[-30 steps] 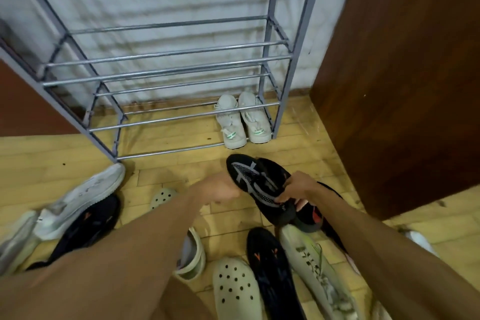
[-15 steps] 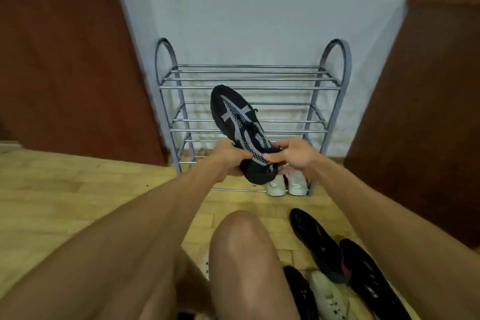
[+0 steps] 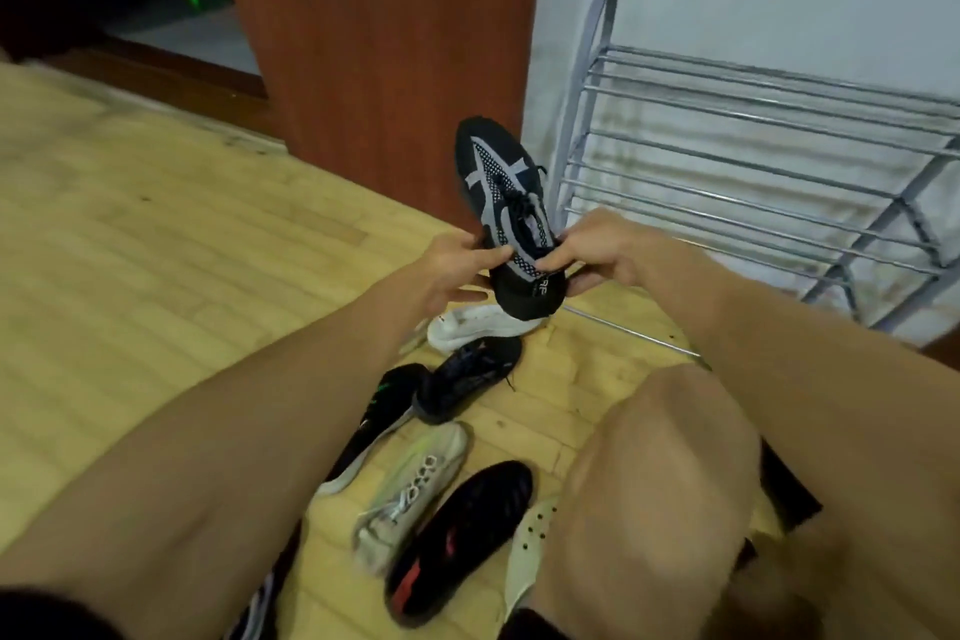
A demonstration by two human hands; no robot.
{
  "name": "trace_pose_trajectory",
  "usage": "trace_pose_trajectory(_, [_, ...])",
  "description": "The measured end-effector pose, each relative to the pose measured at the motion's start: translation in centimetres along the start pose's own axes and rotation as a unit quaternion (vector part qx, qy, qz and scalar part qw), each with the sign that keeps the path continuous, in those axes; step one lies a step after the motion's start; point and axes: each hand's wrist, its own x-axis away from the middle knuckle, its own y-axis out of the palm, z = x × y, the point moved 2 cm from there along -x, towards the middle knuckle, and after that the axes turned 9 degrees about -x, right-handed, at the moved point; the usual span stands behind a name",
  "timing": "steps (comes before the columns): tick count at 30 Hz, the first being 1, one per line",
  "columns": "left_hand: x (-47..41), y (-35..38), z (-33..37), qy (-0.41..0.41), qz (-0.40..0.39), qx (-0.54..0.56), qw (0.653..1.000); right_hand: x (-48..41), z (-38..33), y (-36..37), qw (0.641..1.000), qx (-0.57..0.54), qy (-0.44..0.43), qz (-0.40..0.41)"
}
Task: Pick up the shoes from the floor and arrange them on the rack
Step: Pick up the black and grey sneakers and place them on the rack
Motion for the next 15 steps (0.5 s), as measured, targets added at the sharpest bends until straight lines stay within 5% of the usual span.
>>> trace_pose_trajectory(9, [1.4, -3.8, -20.1, -0.193, 0.007, -0.031, 0.981, -4.2, 9.1, 11.3, 0.994, 0.073, 0.085, 0.004])
trace_pose_trajectory(15, [6.6, -4.5, -32.8, -0.303, 0.052, -0.186, 0.933, -5.3, 14.0, 17.1, 0.984, 0.103, 0.139, -0.050])
